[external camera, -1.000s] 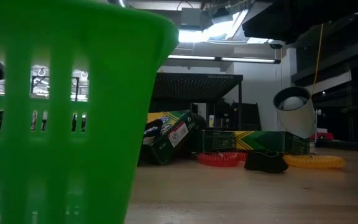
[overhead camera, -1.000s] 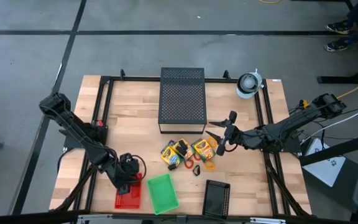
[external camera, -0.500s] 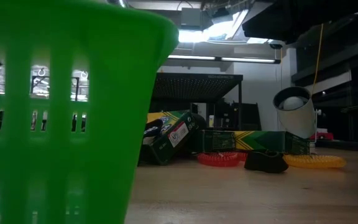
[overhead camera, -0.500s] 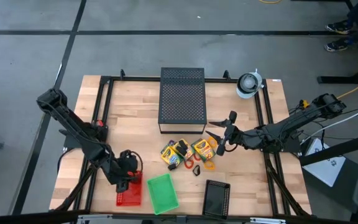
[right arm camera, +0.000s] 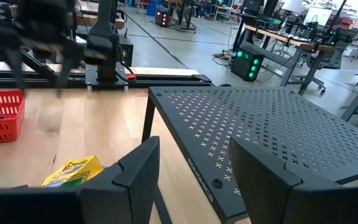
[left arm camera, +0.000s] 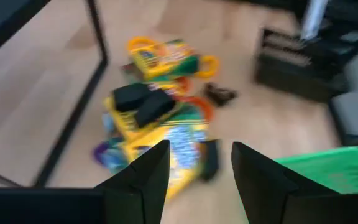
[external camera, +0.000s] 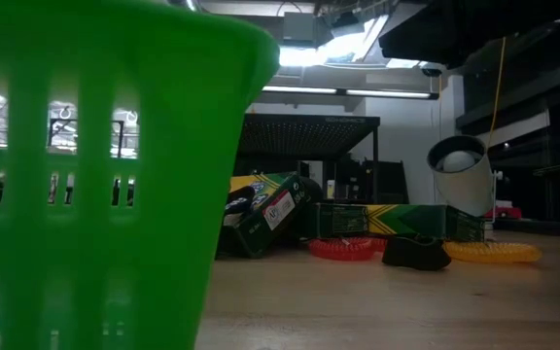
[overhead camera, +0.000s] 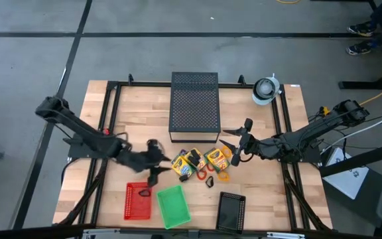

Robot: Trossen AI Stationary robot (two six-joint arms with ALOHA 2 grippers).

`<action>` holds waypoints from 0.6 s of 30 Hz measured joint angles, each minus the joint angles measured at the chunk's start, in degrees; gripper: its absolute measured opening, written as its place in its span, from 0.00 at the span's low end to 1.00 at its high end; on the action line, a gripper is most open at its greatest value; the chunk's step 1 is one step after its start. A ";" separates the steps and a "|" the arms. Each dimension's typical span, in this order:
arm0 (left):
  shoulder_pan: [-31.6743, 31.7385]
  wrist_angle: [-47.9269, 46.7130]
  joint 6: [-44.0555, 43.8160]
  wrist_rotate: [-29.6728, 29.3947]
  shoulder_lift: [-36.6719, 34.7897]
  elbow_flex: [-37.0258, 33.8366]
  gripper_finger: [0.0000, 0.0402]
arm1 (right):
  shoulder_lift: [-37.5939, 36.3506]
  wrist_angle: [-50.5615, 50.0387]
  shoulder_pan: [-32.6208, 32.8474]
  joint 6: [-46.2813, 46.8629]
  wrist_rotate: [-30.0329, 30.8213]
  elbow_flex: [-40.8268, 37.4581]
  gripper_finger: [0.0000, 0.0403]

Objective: Pick & Place Office Desk Supplies
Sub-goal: Put the black rubberband into the red bin

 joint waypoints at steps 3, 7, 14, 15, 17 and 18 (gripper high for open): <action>3.48 2.89 2.84 5.12 3.90 -0.02 0.44 | 0.00 0.01 0.00 -0.31 0.14 0.00 0.49; 6.23 9.28 4.47 11.83 8.93 1.16 0.46 | 0.00 0.01 0.00 -1.09 0.15 0.00 0.49; 6.87 0.40 5.43 10.17 18.86 11.07 0.47 | 0.00 0.00 -0.02 -1.09 0.14 0.00 0.49; 6.87 -2.08 4.70 9.42 20.35 12.71 0.47 | 0.00 0.02 0.00 -1.10 0.13 0.00 0.49; 6.73 -6.69 2.69 8.84 23.00 15.93 0.47 | 0.00 0.00 0.00 -1.09 0.11 0.00 0.49; 6.64 -7.95 1.76 8.83 24.22 17.25 0.47 | 0.00 0.00 0.00 -1.09 0.10 0.00 0.49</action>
